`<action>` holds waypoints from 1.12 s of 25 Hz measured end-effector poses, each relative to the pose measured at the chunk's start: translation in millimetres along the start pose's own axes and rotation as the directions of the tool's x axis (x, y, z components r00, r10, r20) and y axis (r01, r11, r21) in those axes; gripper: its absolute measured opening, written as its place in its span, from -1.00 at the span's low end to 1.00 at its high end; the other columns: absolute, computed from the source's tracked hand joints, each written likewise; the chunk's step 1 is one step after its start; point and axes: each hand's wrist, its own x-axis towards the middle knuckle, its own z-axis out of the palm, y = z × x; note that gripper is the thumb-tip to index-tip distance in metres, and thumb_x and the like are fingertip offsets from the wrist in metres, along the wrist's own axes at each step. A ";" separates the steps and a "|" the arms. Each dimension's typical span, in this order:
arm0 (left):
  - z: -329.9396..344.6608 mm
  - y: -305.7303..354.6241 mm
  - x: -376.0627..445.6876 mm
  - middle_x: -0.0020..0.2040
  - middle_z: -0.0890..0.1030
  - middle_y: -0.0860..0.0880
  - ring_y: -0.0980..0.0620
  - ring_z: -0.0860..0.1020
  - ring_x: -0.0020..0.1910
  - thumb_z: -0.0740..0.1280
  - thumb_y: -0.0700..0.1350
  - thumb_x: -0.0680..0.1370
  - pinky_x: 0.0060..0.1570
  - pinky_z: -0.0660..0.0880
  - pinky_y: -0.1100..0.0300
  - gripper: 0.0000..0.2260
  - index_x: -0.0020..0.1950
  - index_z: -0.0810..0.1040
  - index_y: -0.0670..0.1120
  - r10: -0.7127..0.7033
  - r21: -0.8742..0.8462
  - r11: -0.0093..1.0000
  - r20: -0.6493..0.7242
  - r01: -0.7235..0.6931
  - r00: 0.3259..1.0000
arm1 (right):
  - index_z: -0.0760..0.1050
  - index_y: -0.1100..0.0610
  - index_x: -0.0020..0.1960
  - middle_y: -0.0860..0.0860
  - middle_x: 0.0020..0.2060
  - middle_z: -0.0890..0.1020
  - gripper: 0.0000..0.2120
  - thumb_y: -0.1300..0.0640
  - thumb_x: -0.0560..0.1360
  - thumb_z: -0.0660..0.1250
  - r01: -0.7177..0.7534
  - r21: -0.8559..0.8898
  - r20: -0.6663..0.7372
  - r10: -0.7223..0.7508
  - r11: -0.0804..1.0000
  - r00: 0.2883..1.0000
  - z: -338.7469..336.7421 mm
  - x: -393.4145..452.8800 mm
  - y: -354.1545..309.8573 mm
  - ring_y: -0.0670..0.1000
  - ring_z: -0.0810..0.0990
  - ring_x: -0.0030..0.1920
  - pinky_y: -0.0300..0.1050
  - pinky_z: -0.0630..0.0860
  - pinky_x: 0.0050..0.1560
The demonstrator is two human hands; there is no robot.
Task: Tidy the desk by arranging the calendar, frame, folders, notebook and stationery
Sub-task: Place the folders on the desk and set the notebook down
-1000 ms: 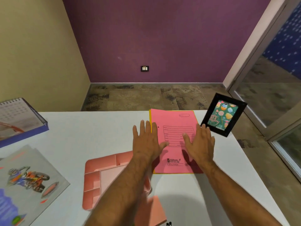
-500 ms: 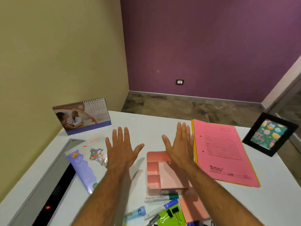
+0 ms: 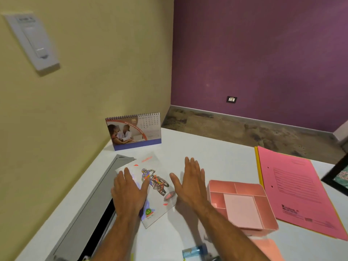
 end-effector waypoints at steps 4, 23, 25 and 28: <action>15.1 -14.8 -2.3 0.28 0.47 -0.19 -0.22 0.44 0.25 0.45 0.20 0.42 0.22 0.46 -0.14 -0.30 0.39 0.30 -0.14 -0.285 -0.346 0.897 0.018 0.274 0.958 | 0.05 0.07 0.57 0.04 0.56 0.20 -0.25 -0.27 0.54 0.19 -0.117 0.195 0.201 0.077 0.974 0.977 29.7 20.8 -2.3 0.08 0.19 0.53 0.04 0.20 0.51; 25.0 2.9 -2.0 -0.02 0.66 0.00 -0.05 0.67 -0.12 0.36 -0.21 0.55 -0.13 0.65 -0.12 -0.79 0.09 0.47 0.06 -0.408 -0.774 0.483 0.216 0.410 0.887 | 0.18 0.13 0.49 0.08 0.32 0.51 -0.32 -0.06 0.51 0.39 -0.435 0.460 0.369 0.278 0.774 0.887 38.0 31.0 -7.5 0.04 0.56 0.14 -0.11 0.51 0.06; 16.0 6.5 -4.6 -0.04 0.66 0.05 -0.03 0.68 -0.13 0.35 -0.23 0.55 -0.15 0.66 -0.11 -0.76 0.10 0.46 0.08 -0.369 -0.802 0.449 0.236 0.395 0.899 | 0.18 0.13 0.48 0.06 0.28 0.55 -0.31 -0.07 0.49 0.41 -0.425 0.487 0.367 0.263 0.763 0.892 28.9 27.0 -9.7 0.02 0.59 0.11 -0.10 0.54 0.06; 5.5 6.8 -8.5 -0.05 0.68 0.09 -0.01 0.69 -0.13 0.30 -0.30 0.52 -0.10 0.65 -0.11 -0.70 0.07 0.49 0.12 -0.321 -0.821 0.417 0.269 0.390 0.908 | 0.27 0.09 0.41 0.03 0.17 0.63 -0.32 -0.05 0.42 0.49 -0.430 0.499 0.371 0.263 0.753 0.891 18.1 22.1 -6.1 0.01 0.65 0.05 -0.09 0.58 0.03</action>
